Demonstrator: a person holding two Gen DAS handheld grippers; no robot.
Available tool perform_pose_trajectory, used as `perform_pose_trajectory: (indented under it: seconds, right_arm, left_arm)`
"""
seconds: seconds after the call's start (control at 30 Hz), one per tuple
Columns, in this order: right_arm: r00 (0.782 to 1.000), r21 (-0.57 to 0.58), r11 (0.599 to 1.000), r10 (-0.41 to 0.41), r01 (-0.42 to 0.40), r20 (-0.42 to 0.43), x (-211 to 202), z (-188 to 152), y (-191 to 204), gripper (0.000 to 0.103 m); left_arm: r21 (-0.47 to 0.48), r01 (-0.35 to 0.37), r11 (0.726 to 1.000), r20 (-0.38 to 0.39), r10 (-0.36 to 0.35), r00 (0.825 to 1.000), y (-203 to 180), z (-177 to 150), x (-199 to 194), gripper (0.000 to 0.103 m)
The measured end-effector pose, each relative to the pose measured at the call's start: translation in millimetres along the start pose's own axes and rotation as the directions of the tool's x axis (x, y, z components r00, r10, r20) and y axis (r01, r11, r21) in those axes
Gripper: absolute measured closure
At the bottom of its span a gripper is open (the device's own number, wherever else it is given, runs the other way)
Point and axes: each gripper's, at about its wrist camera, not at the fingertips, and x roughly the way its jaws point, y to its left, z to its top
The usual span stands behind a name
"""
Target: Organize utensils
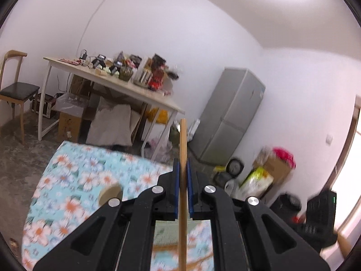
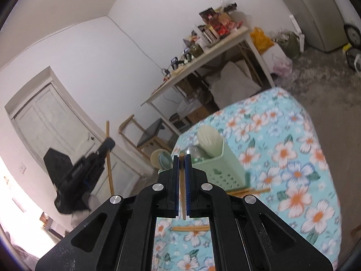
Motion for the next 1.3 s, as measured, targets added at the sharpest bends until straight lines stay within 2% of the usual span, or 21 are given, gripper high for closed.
perform_pose_trajectory:
  seconds: [0.13,0.33,0.53,0.73,0.9,1.17,1.3]
  right_arm:
    - [1.000,0.002,1.000,-0.006,0.006,0.013,-1.8,8.9,-5.6,0.100]
    - [1.000,0.025,1.000,-0.018,0.017,0.011,-0.9,16.6,-18.6,0.100]
    - [1.000,0.052,0.998,-0.026,0.025,0.000,5.1,23.5,-33.6,0.100]
    - [1.000,0.079,0.997,-0.021,0.022,-0.008,8.2,24.8,-44.7,0.100]
    - [1.000,0.093,0.996,-0.015,0.016,-0.019,10.2,24.1,-47.2,0.100]
    - [1.000,0.097,0.995,-0.017,0.019,-0.021,10.2,23.3,-48.4,0.100]
    - [1.000,0.099,0.995,-0.017,0.019,-0.020,10.6,23.0,-49.1,0.100]
  left_arm:
    - [-0.059,-0.006,0.998,0.081,0.011,0.997,6.0,21.7,23.7,0.097]
    - [-0.085,-0.052,0.995,0.145,0.064,0.987,15.9,40.5,66.9,0.097]
    - [-0.134,-0.120,0.984,0.138,0.139,0.981,34.8,41.0,109.8,0.097]
    - [-0.140,-0.197,0.970,0.140,0.217,0.966,48.0,31.0,132.5,0.097]
    - [-0.169,-0.227,0.959,0.129,0.250,0.960,58.2,22.5,142.6,0.097]
    - [-0.149,-0.253,0.956,0.131,0.273,0.953,61.6,9.0,145.3,0.097]
    - [-0.107,-0.262,0.959,0.123,0.274,0.954,54.8,8.3,145.4,0.097]
